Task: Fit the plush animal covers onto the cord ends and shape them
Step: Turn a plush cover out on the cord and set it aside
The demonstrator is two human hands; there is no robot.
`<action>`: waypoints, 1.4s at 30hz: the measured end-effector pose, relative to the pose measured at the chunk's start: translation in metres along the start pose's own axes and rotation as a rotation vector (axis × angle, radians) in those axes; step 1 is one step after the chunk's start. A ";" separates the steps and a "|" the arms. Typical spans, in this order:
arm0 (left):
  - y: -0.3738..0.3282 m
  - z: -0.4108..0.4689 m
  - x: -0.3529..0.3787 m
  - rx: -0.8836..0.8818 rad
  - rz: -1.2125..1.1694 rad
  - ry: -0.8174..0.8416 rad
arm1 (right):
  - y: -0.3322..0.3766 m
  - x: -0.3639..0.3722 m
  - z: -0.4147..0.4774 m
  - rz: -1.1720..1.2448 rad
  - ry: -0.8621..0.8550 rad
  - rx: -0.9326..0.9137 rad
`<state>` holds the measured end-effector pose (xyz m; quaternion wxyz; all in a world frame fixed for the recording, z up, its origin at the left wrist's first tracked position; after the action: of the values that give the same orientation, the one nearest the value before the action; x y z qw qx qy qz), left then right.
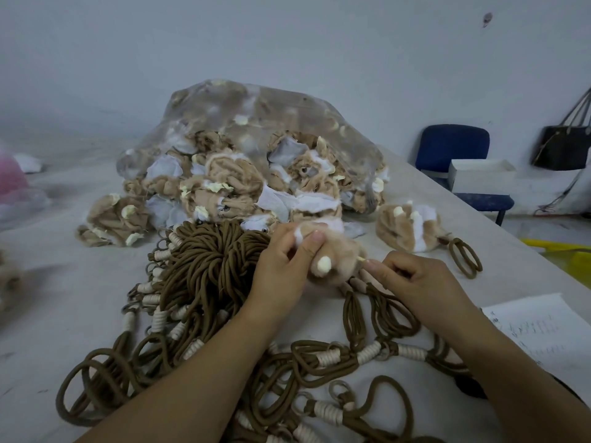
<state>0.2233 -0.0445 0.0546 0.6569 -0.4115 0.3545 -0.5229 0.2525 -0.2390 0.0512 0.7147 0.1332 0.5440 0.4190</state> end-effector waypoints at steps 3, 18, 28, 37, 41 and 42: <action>-0.002 -0.002 0.005 0.003 -0.024 0.047 | 0.003 -0.005 0.000 -0.002 -0.010 -0.026; 0.021 -0.002 0.002 -0.152 -0.142 -0.019 | 0.001 0.010 -0.003 -0.034 -0.073 0.078; 0.028 0.003 -0.006 -0.210 -0.207 -0.065 | 0.003 -0.005 0.000 -0.253 -0.081 0.003; 0.011 0.000 0.000 -0.119 -0.092 -0.023 | 0.003 -0.001 -0.001 -0.144 -0.069 0.041; 0.003 -0.002 0.001 -0.059 -0.083 -0.039 | 0.005 0.002 -0.002 -0.078 -0.074 0.037; 0.002 -0.003 0.001 -0.044 -0.090 -0.047 | 0.005 0.004 -0.003 -0.048 -0.071 0.042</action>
<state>0.2221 -0.0459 0.0514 0.6316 -0.4537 0.3317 -0.5341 0.2481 -0.2332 0.0507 0.7405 0.1498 0.5301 0.3850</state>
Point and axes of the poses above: each hand's wrist, its own z-axis towards the middle knuckle, its own x-axis out of the palm, y = z × x, the point moved 9 cm from there along z, towards the middle knuckle
